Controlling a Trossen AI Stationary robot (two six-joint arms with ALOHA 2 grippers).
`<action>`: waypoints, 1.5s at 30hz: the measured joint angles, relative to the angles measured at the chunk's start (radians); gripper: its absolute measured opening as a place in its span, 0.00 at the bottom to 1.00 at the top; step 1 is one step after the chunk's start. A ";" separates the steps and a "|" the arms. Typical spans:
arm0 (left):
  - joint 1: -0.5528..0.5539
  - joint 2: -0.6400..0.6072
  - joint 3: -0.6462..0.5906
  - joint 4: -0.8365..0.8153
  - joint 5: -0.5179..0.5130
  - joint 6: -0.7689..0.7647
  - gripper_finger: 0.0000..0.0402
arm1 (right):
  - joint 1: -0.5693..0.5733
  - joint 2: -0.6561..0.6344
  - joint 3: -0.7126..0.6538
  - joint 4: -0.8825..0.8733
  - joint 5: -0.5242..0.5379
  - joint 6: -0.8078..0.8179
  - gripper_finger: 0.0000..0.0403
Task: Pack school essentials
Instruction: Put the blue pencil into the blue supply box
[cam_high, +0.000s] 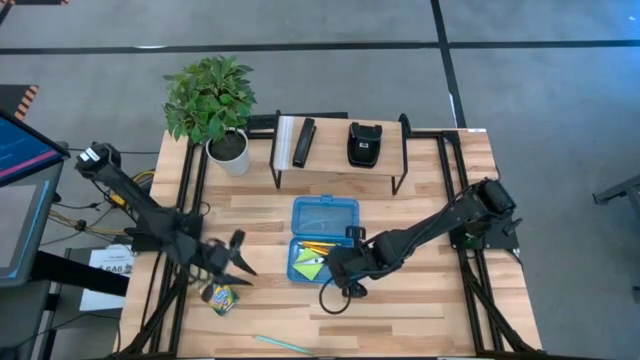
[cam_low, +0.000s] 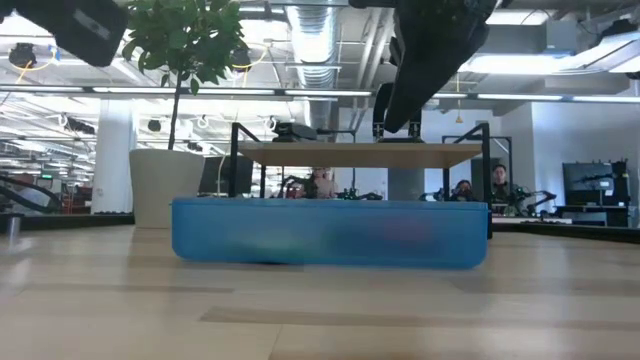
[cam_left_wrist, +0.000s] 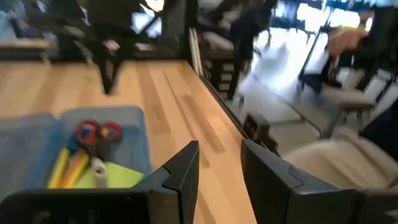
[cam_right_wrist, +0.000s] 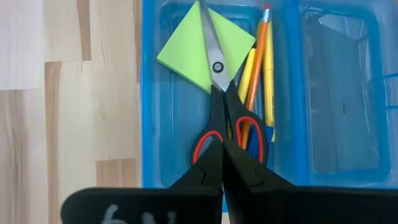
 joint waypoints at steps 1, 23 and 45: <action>-0.006 0.047 0.020 0.005 0.010 -0.002 0.27 | 0.000 0.000 0.000 0.002 0.000 0.000 0.06; -0.126 0.954 0.607 -0.029 0.087 -0.063 0.50 | 0.021 0.001 0.001 -0.001 0.002 0.030 0.06; -0.125 1.042 0.612 -0.081 0.032 -0.107 0.55 | 0.018 0.001 0.001 0.000 0.002 0.029 0.06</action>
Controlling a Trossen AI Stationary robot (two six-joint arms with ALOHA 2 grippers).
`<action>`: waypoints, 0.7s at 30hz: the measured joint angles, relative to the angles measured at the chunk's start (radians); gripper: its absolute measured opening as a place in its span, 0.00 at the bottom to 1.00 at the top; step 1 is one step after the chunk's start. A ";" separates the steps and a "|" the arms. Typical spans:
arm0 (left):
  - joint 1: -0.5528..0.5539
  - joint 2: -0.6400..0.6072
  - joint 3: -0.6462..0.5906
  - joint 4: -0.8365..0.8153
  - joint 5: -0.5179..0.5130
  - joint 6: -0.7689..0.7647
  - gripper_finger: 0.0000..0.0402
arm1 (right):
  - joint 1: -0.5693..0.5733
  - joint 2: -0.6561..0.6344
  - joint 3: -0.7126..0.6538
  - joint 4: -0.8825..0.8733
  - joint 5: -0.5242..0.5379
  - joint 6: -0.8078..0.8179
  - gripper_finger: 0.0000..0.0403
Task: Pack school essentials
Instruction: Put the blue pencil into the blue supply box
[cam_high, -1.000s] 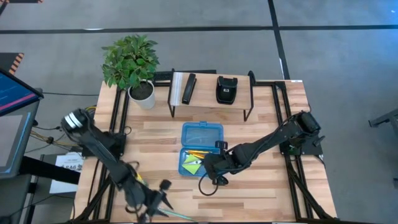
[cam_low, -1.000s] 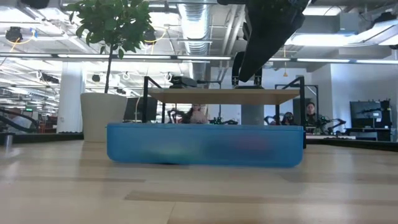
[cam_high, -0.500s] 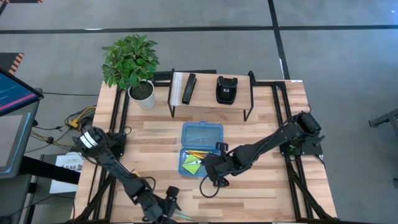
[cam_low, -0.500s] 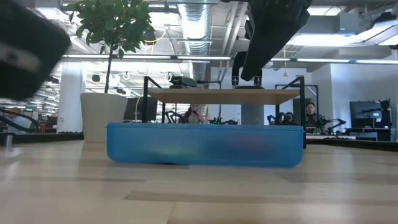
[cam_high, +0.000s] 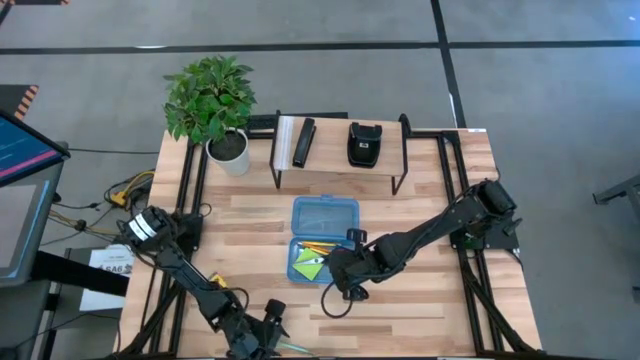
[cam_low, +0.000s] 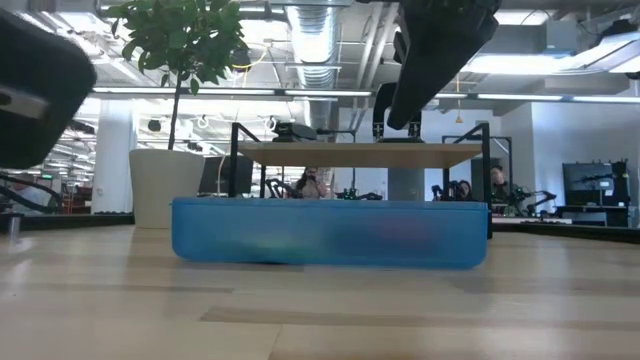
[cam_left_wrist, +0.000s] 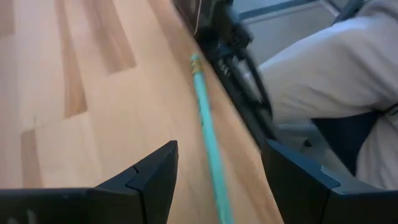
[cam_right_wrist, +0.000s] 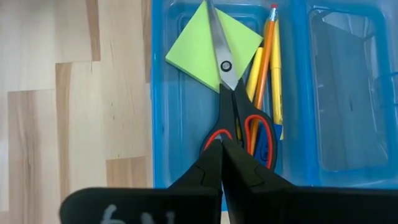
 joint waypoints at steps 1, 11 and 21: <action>-0.001 0.004 0.000 -0.012 -0.008 -0.007 0.55 | 0.000 0.000 0.000 0.000 0.000 0.000 0.06; -0.001 0.094 0.078 -0.091 -0.049 -0.007 0.53 | 0.000 0.000 0.000 0.001 0.005 0.005 0.06; 0.008 0.123 0.114 -0.152 -0.051 0.004 0.23 | 0.000 0.000 0.000 0.001 0.008 0.009 0.05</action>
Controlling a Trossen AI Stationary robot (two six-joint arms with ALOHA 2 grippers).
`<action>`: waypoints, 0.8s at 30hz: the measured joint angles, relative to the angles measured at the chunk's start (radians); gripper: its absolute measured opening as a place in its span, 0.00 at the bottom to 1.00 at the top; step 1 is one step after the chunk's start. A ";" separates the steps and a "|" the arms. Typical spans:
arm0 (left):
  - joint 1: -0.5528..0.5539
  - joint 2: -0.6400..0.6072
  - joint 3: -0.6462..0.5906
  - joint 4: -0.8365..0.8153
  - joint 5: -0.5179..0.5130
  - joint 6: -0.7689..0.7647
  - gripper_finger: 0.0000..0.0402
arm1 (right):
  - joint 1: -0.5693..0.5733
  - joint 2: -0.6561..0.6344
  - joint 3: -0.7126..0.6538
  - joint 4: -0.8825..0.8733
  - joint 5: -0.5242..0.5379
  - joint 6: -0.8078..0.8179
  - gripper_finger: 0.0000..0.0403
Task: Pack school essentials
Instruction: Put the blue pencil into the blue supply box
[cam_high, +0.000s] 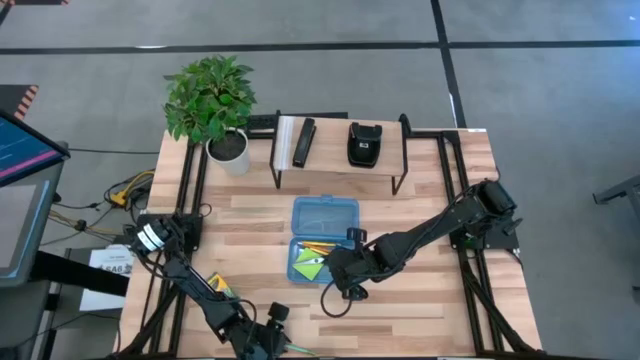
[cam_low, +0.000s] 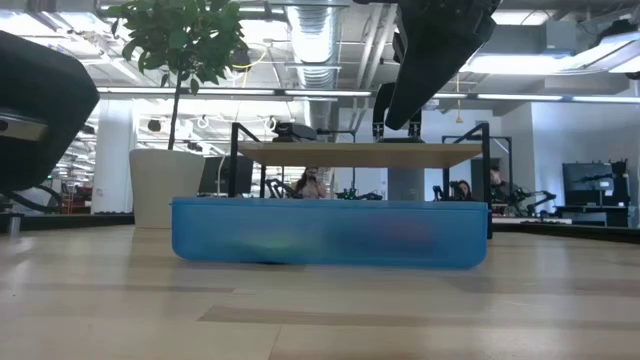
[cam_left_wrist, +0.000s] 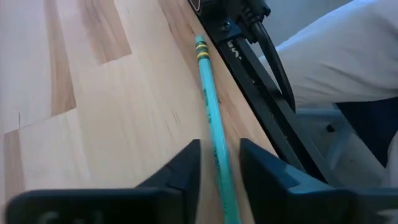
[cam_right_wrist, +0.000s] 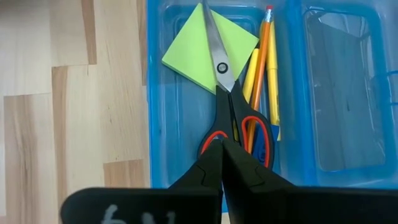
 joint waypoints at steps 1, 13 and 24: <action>0.003 0.000 0.000 0.000 0.003 0.000 0.19 | 0.000 0.000 0.000 -0.001 0.000 0.000 0.05; 0.043 -0.016 -0.004 -0.007 0.048 -0.026 0.01 | 0.002 -0.018 0.000 -0.045 0.000 0.015 0.05; 0.080 -0.191 -0.011 -0.227 -0.111 -0.028 0.00 | 0.025 -0.155 0.000 -0.091 0.113 0.044 0.05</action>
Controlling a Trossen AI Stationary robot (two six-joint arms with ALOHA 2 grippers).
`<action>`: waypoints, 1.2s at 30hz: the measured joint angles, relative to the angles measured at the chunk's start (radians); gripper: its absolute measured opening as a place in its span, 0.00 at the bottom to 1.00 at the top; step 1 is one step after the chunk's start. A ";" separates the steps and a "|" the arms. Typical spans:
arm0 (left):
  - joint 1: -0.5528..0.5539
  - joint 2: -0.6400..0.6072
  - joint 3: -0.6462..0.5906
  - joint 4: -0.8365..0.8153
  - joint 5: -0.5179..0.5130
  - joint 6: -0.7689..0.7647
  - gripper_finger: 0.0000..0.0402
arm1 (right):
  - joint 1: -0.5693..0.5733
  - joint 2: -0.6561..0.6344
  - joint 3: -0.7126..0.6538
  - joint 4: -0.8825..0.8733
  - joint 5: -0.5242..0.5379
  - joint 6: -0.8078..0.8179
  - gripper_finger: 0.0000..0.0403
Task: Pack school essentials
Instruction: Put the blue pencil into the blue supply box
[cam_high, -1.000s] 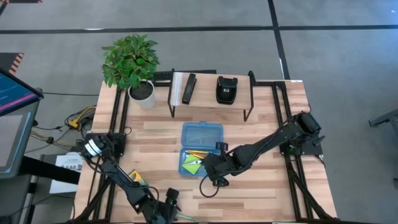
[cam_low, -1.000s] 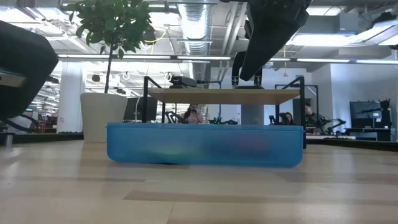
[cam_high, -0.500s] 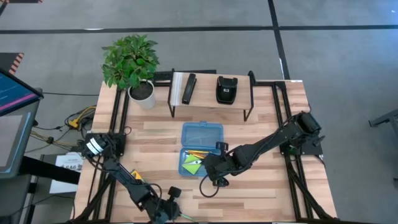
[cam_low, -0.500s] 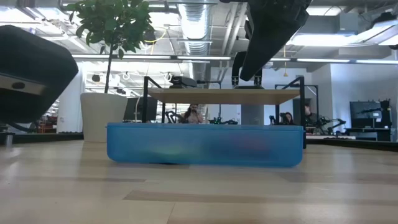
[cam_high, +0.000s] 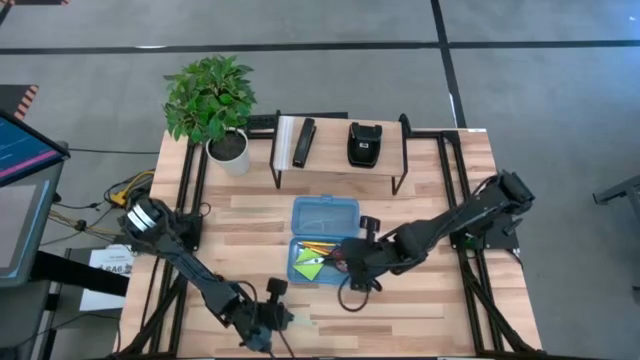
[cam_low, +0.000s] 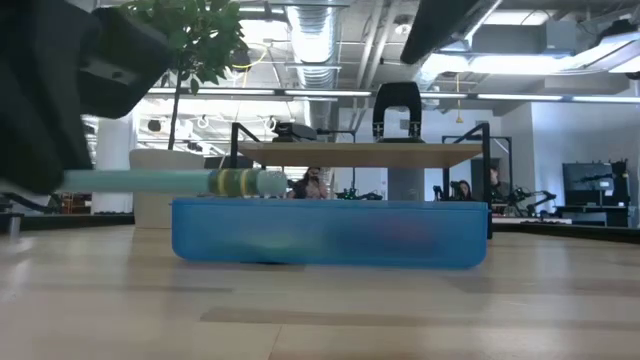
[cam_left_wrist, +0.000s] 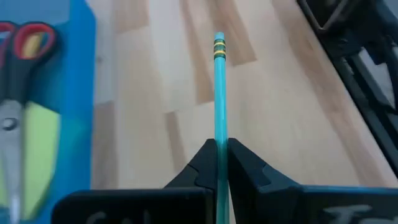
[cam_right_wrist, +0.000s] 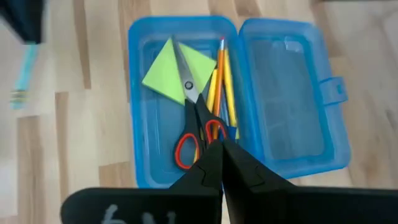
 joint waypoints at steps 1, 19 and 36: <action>0.008 -0.011 0.000 -0.003 0.000 0.001 0.00 | 0.007 -0.010 0.000 -0.003 0.012 0.001 0.05; 0.358 -0.077 0.016 0.091 0.149 0.201 0.00 | 0.097 -0.118 0.000 -0.077 0.176 0.085 0.05; 0.420 0.053 0.017 0.203 0.249 0.210 0.01 | 0.104 -0.107 0.000 -0.096 0.179 0.095 0.05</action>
